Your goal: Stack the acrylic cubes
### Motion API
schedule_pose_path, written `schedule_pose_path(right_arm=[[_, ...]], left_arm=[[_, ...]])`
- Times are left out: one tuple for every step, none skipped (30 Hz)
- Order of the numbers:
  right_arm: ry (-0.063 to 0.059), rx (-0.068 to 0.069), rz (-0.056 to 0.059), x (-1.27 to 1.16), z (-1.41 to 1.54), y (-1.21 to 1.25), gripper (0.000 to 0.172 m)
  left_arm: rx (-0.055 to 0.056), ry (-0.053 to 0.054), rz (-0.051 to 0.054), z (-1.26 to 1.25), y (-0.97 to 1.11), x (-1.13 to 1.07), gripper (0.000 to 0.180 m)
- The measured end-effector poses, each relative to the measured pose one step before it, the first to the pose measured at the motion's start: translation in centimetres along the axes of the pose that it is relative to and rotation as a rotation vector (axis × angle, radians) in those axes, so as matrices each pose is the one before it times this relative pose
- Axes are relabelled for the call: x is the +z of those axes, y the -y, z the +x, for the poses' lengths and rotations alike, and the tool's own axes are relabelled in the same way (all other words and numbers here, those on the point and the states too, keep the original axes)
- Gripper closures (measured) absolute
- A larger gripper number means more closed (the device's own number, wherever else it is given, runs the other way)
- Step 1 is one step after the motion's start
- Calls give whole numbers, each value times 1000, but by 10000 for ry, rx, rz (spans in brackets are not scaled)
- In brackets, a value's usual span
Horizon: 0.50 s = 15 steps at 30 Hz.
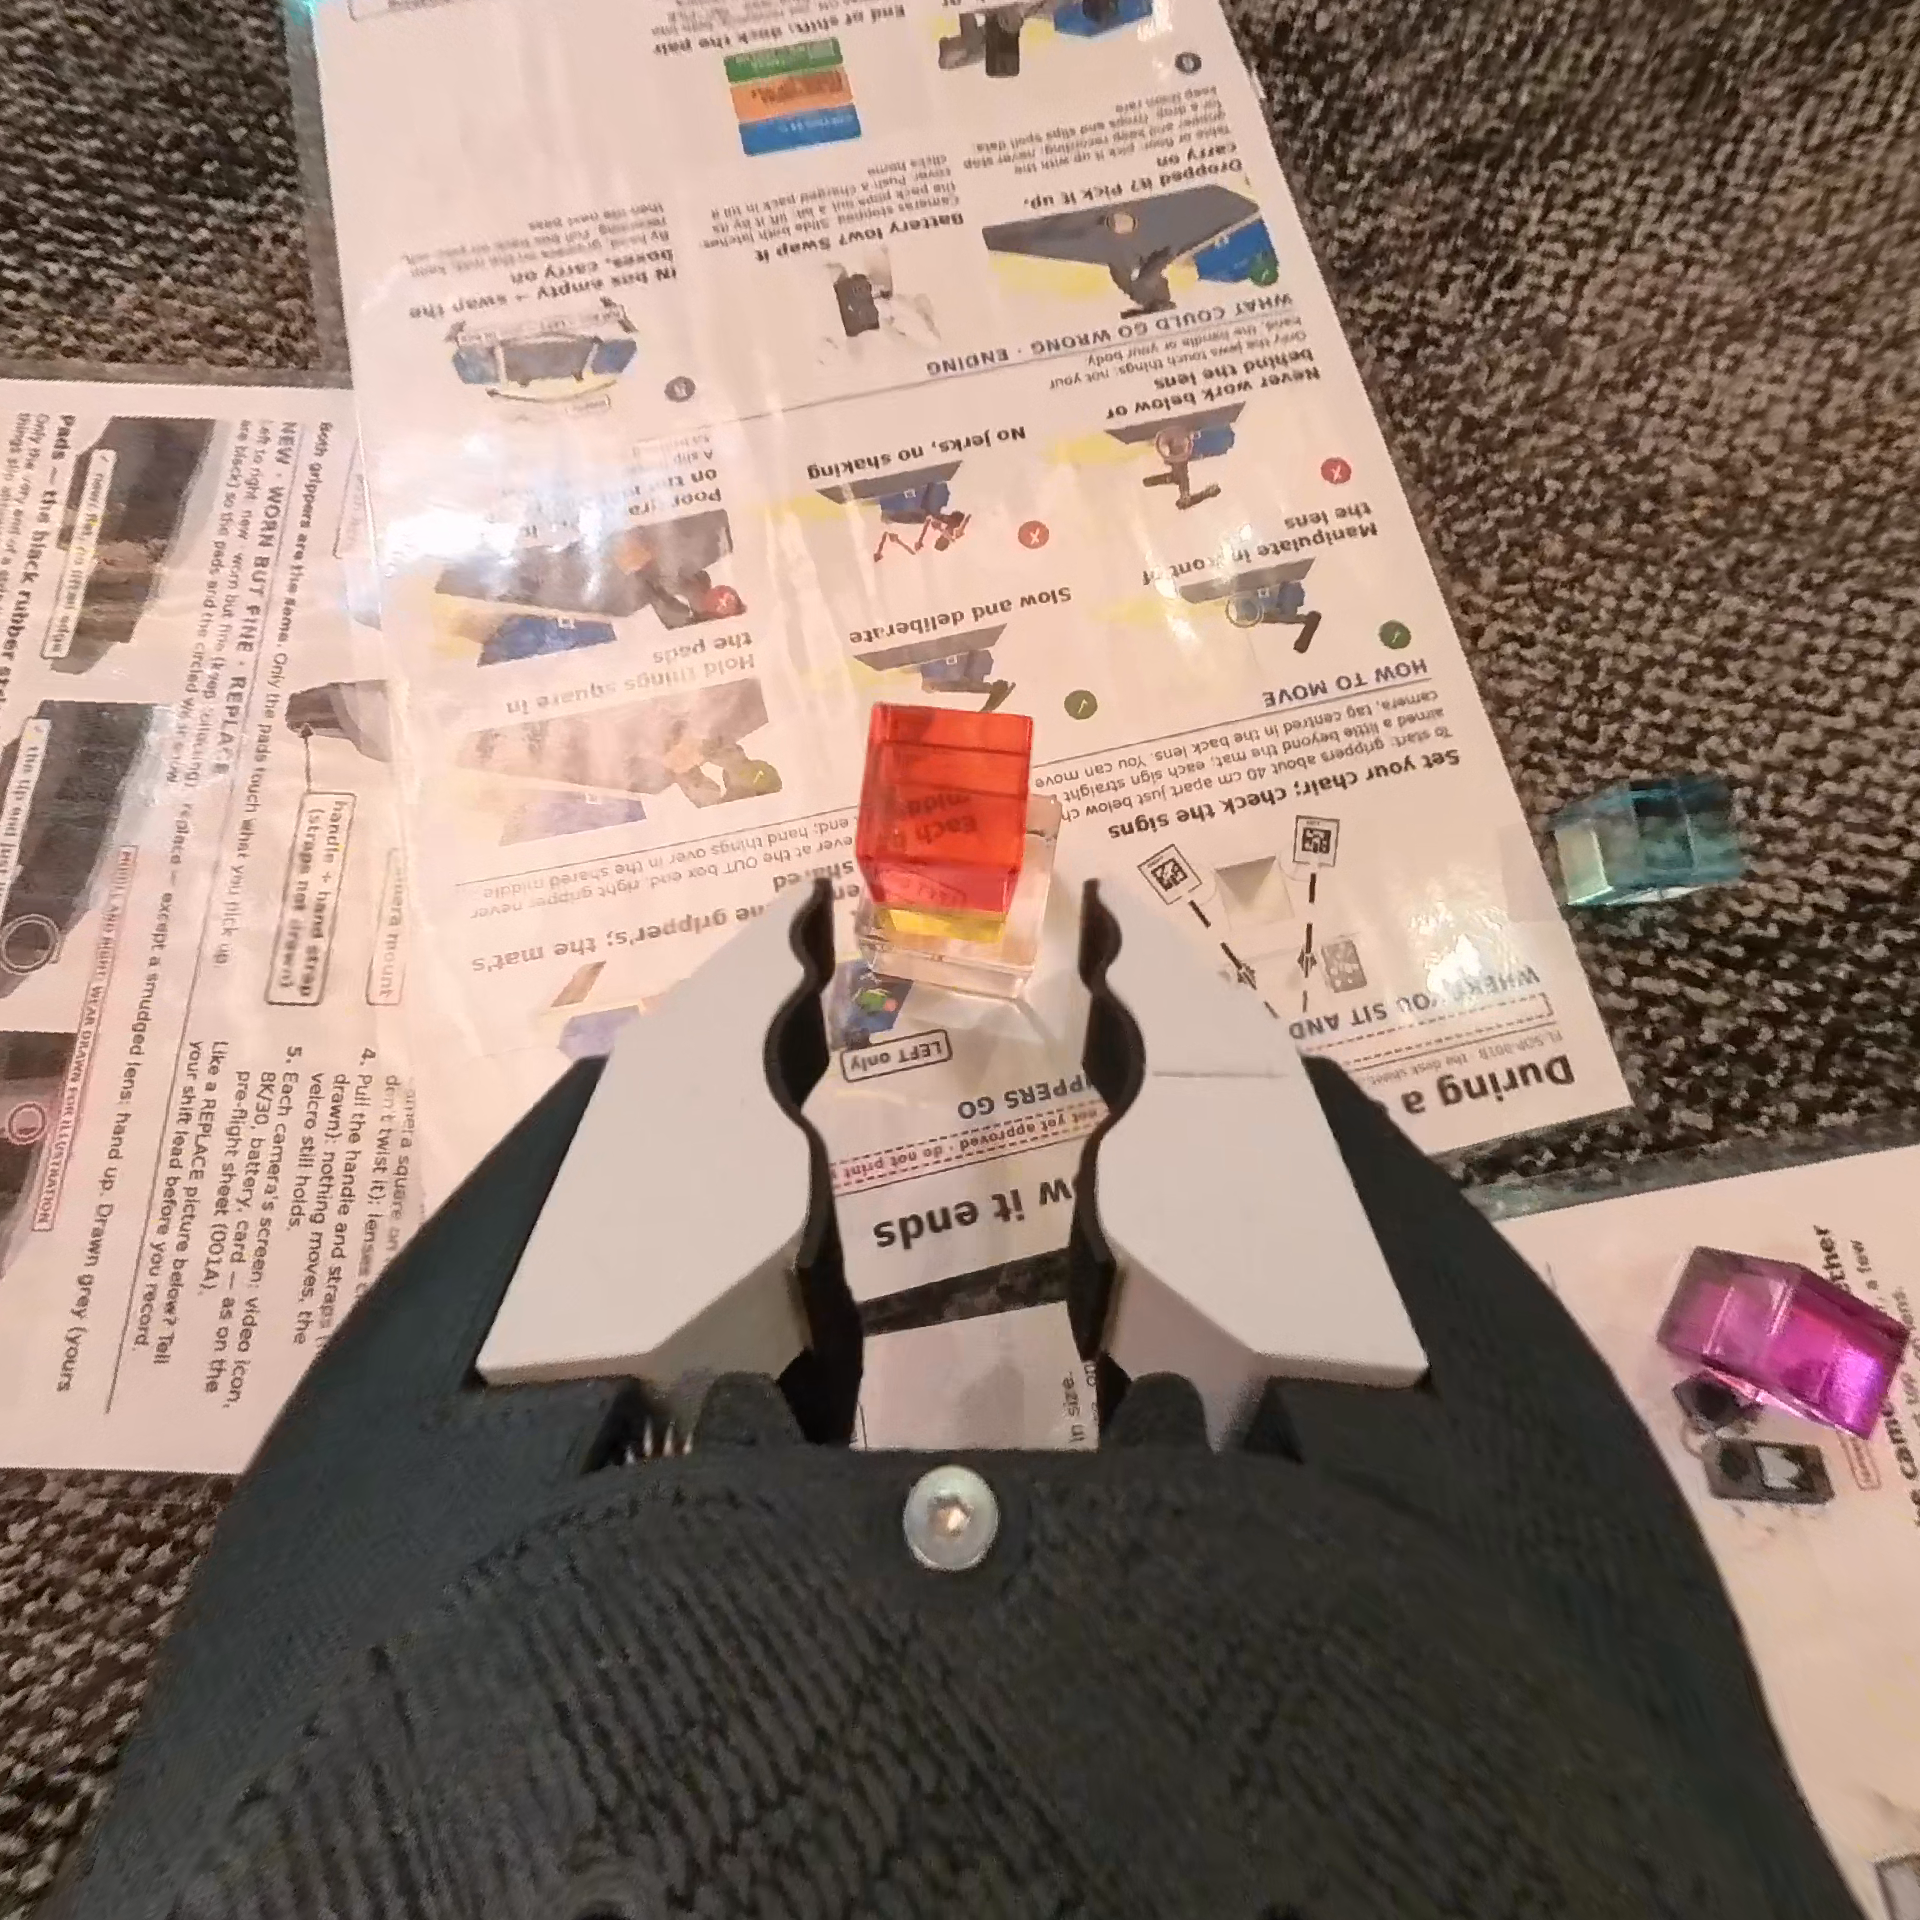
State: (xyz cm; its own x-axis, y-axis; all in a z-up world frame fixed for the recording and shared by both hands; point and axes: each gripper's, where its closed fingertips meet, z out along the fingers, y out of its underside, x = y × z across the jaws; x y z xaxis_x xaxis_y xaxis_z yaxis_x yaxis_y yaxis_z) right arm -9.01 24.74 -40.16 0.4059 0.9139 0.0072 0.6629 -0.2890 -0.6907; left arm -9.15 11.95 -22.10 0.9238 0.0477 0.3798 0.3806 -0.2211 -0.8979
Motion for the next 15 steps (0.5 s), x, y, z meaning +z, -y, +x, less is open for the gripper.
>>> schedule_pose_path(right_arm=[[-18, 35, -24, 109, 56, -91, 125], [-28, 7, 29, 90, 67, 41, 126], [-12, -8, 30, 100, 57, 96, 128], [-4, -13, -10, 134, 33, 61, 130], [15, -15, -41, 174, -5, -5, 133], [36, -29, -55, 184, -74, -88, 135], [32, -45, -66, 172, -117, -150, 138], [38, -55, -12, 92, -145, -83, 140], [-2, -49, 49, -21, -123, 41, 144], [-28, -50, -21, -20, -91, -16, 145], [-31, -65, -37, -20, -62, -25, 146], [-12, -43, -25, -25, -73, -24, 146], [9, -23, -10, -17, -78, -22, 146], [-10, -3, -6, -32, -26, -22, 146], [-11, 12, -7, -14, 2, -20, 146]], left_arm=[[5, 3, 4, -5, 13, -9, 180], [10, 6, 2, -7, -1, 2, 180], [1, 0, 0, 0, -1, 0, 180], [-7, -6, 4, 7, 18, 0, 180], [-7, -2, 3, -2, 6, -8, 180], [2, 3, -1, -8, -10, 2, 180], [8, 4, -7, -6, -23, -2, 180], [8, 3, -7, -4, -21, 7, 180], [-5, -2, -8, -1, -26, 9, 180], [-9, -4, -3, 0, -7, 10, 180], [-6, 4, 0, -23, 1, 11, 180], [-3, 5, 1, -18, -1, 12, 180], [-6, 0, -2, -21, -13, 2, 180], [-10, -9, -8, 3, -21, 18, 180], [-4, -2, -8, 12, -22, 7, 180]])
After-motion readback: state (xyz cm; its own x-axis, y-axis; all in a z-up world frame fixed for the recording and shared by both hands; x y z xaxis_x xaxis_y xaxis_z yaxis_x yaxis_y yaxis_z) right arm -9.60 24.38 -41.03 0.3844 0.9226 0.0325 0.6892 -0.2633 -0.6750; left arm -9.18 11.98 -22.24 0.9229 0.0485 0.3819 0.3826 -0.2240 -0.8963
